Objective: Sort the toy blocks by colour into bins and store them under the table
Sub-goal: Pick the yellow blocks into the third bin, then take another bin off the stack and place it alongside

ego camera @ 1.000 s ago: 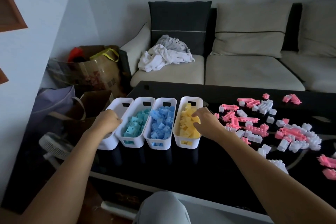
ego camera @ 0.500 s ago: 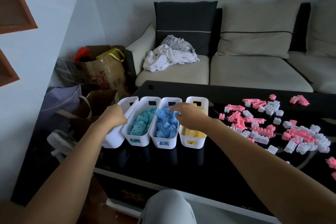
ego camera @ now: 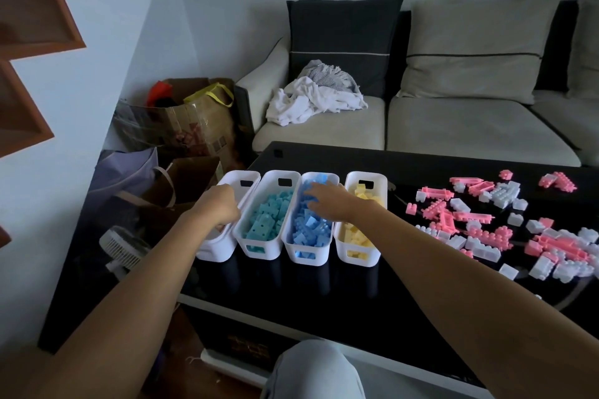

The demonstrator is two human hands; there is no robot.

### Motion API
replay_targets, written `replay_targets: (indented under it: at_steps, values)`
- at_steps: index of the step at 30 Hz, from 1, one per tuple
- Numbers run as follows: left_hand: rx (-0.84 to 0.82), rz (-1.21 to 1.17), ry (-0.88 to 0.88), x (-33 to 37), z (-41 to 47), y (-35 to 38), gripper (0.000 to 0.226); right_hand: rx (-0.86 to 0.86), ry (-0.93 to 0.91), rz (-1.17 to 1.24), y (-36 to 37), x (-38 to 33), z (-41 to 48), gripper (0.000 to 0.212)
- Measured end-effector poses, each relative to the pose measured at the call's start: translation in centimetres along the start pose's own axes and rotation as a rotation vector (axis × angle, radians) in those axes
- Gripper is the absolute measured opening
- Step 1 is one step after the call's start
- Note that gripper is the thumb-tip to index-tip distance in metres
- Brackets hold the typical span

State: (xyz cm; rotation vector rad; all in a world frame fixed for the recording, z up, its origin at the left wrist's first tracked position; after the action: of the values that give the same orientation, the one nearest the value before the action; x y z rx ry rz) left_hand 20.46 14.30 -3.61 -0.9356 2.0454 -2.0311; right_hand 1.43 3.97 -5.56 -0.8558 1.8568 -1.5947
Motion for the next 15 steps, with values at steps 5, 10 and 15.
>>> replay_targets:
  at_steps: [5, 10, 15]
  values:
    - [0.169, 0.060, 0.080, 0.3, -0.2, -0.5, 0.025, 0.012, 0.058, 0.191, 0.2, 1.5, -0.5, 0.050]
    - [0.389, 0.047, 0.099, 0.7, -0.8, -1.4, 0.021, 0.035, 0.102, 0.330, 0.2, 2.3, -1.1, 0.053]
    - [0.460, 0.019, 0.159, 2.0, -1.3, -2.5, 0.011, 0.103, 0.136, 0.414, -0.5, 3.0, -2.0, 0.044]
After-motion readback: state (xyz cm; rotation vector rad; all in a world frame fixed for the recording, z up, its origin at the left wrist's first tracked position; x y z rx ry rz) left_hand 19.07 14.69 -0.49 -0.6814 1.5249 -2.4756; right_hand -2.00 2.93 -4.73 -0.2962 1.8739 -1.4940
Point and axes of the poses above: each hand's wrist, its own z-axis towards the middle knuckle, its own y-axis out of the palm, x = y × z, the point moved 4 cm from there along z, towards the middle knuckle, and after that the axes turned 6 degrees about -z, right-handed, at the moved point
